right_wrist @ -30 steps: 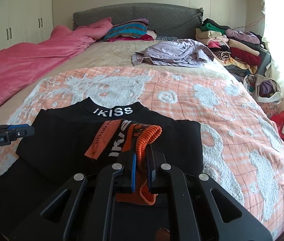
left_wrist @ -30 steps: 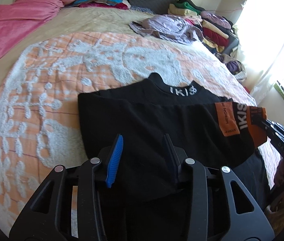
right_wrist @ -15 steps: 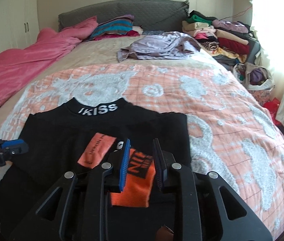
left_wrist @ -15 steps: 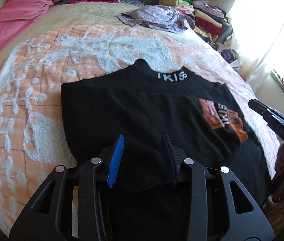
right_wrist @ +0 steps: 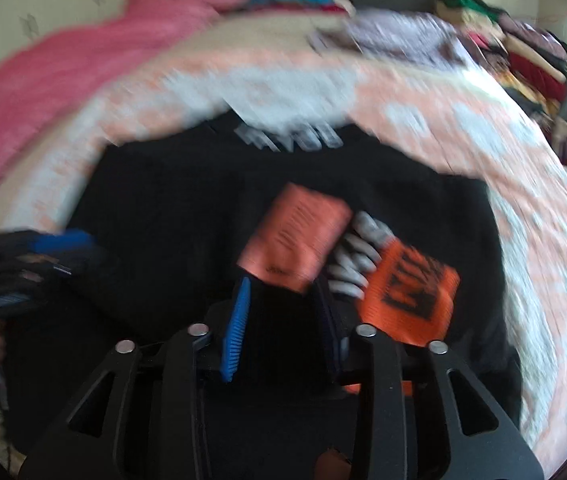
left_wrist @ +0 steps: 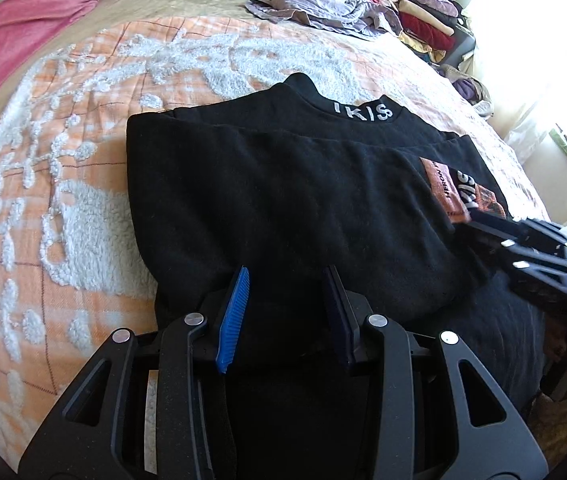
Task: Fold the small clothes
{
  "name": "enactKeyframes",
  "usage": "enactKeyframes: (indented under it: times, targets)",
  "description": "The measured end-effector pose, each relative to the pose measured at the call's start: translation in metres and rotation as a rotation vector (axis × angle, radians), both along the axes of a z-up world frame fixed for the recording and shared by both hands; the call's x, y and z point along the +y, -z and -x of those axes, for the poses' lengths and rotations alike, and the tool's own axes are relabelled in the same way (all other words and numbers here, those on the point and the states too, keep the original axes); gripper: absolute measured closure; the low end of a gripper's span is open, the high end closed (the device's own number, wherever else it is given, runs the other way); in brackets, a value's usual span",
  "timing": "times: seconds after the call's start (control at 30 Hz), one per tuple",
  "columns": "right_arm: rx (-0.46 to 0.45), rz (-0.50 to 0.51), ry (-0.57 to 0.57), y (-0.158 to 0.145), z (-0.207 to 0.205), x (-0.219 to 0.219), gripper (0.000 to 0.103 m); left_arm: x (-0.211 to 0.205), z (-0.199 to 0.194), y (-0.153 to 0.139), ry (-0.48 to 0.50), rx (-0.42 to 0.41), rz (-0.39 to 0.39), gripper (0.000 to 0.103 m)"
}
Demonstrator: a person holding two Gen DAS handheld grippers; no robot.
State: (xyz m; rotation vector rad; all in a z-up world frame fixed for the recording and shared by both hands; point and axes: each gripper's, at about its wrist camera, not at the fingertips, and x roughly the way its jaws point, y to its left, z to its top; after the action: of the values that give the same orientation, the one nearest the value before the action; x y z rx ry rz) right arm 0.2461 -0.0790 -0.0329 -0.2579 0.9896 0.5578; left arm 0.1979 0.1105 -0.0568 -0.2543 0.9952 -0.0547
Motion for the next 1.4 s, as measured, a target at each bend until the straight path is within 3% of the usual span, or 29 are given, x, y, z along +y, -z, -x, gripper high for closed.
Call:
enactKeyframes:
  times: [0.13, 0.3, 0.5, 0.67, 0.73, 0.8, 0.93, 1.23, 1.4]
  targets:
    - [0.053, -0.056, 0.021, 0.007, -0.006, -0.010, 0.071, -0.001, 0.001, 0.000, 0.002, 0.000, -0.009, 0.072]
    - [0.031, -0.064, 0.019, 0.005, 0.000, -0.011, 0.068, -0.001, 0.001, -0.002, 0.001, 0.002, -0.006, 0.072]
    - [0.038, -0.140, -0.006, -0.008, 0.007, -0.018, 0.045, -0.002, 0.001, -0.004, 0.002, 0.001, -0.005, 0.072]
    - [0.005, -0.141, -0.010, -0.016, 0.016, -0.018, 0.028, -0.001, 0.003, -0.008, 0.003, 0.002, -0.004, 0.071]
    - [-0.001, -0.149, 0.005, -0.017, 0.016, -0.021, 0.019, 0.000, 0.005, -0.011, 0.005, -0.002, 0.014, 0.064]
    - [-0.002, -0.162, 0.012, -0.019, 0.017, -0.024, 0.017, 0.003, 0.006, -0.014, 0.008, -0.005, 0.045, 0.058]
    - [-0.018, -0.197, 0.022, -0.024, 0.018, -0.030, 0.006, 0.001, 0.008, -0.022, 0.012, -0.020, 0.034, 0.047]
    - [-0.039, -0.219, 0.036, -0.030, 0.021, -0.035, 0.005, 0.004, 0.012, -0.037, -0.016, -0.059, -0.023, 0.011]
    - [-0.072, -0.225, 0.039, -0.035, 0.024, -0.035, 0.005, 0.002, 0.013, -0.041, -0.015, -0.062, -0.047, 0.010]
